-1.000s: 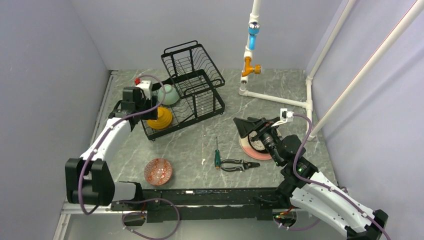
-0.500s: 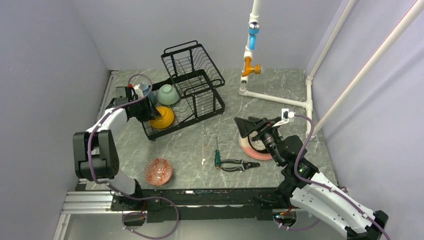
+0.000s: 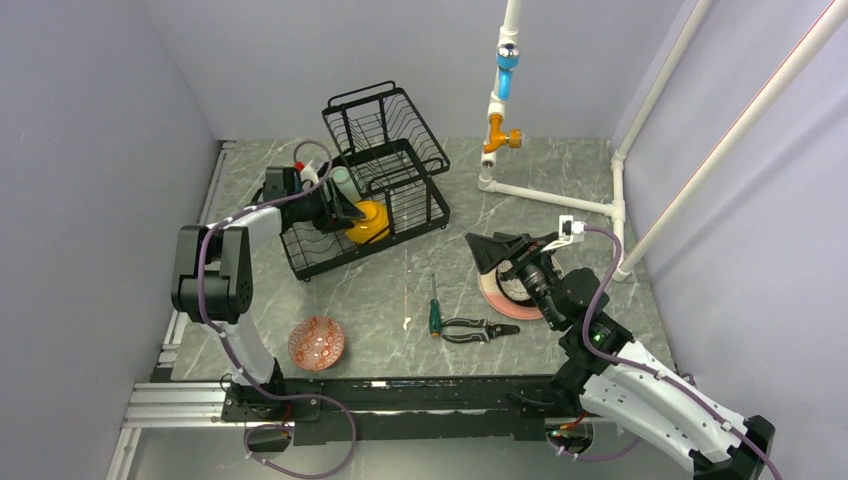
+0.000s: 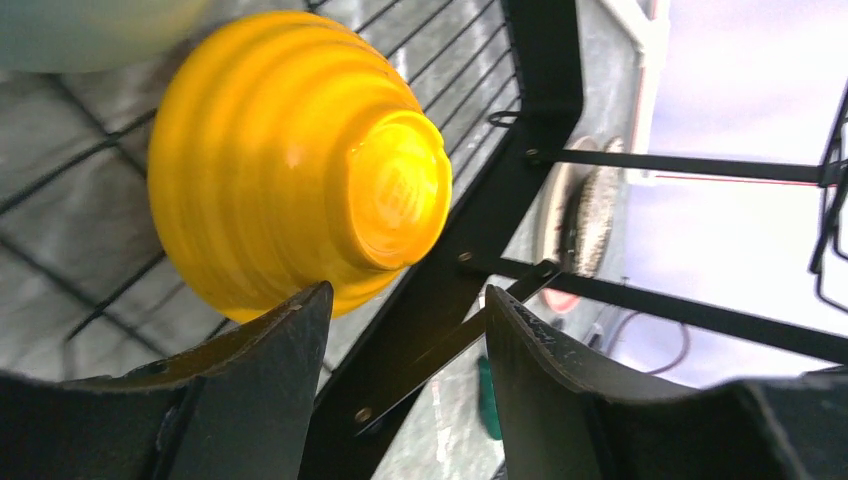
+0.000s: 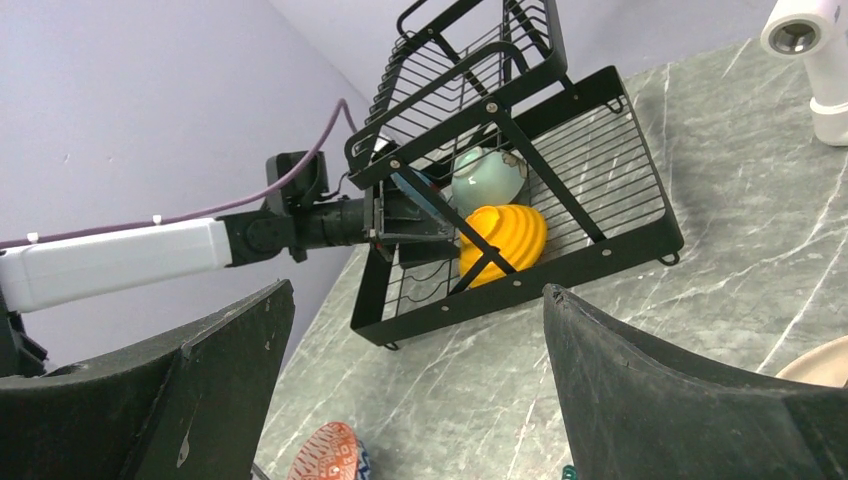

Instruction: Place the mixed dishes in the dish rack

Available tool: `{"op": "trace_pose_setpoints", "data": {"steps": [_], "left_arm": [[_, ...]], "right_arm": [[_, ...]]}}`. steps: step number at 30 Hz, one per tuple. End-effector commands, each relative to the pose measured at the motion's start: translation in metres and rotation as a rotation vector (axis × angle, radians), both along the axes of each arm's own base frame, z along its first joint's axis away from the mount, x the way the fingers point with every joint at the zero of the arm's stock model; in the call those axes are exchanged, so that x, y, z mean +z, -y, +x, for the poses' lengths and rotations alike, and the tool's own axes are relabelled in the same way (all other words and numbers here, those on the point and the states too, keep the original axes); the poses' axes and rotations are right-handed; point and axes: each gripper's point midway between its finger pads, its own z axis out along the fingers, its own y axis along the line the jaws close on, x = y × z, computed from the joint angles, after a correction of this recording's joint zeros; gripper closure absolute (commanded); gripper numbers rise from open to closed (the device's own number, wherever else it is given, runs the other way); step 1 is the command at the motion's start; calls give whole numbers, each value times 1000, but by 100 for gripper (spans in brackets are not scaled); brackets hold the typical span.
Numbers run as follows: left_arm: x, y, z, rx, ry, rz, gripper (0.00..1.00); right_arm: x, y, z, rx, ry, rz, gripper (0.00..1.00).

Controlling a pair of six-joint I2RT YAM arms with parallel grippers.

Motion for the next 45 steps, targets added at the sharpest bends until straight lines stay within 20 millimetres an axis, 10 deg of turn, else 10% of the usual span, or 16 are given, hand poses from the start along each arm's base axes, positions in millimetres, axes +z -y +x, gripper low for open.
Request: {"op": "trace_pose_setpoints", "data": {"steps": [1,19,28,34,37,45], "left_arm": [[9,26,5,-24,-5,-112,36],[23,73,29,-7,-49,-210,37],[45,6,-1,98,12,-18,33],[68,-75,-16,328,103,214,21],[101,-103,-18,370,247,383,2],[163,-139,-49,486,502,616,1]], "right_arm": [[17,-3,2,7,34,45,4],[26,1,1,-7,39,47,5],[1,-10,7,13,-18,-39,5],[-35,-40,13,101,-137,-157,9],[-61,-66,8,175,-213,-183,9],[-138,-178,-39,404,-409,-238,9]]}}
